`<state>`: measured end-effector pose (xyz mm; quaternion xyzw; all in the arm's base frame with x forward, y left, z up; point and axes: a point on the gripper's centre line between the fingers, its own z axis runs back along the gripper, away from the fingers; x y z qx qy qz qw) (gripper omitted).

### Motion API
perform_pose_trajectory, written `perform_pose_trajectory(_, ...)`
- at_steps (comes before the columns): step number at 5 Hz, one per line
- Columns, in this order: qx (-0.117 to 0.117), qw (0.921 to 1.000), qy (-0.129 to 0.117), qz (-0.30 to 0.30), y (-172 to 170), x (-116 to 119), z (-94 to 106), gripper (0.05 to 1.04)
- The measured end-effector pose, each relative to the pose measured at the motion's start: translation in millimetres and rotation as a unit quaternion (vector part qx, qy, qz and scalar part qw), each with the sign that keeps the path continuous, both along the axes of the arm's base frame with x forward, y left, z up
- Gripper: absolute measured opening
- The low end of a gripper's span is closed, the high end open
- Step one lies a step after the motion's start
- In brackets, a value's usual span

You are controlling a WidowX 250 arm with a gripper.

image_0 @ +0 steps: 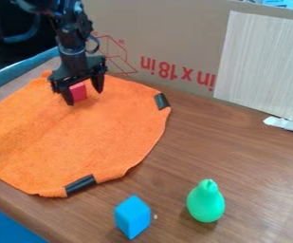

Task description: Put the red block on the top left of the cloth

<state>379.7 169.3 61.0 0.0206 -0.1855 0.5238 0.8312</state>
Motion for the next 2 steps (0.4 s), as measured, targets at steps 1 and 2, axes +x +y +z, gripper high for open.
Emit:
perform_pose_trajectory(1,0.01,0.9987,-0.014,-0.049,-19,-3,23.2,0.999)
perform_pose_trajectory(2,0.016,0.9931,0.01,-0.115,-43,-12,37.7,0.999)
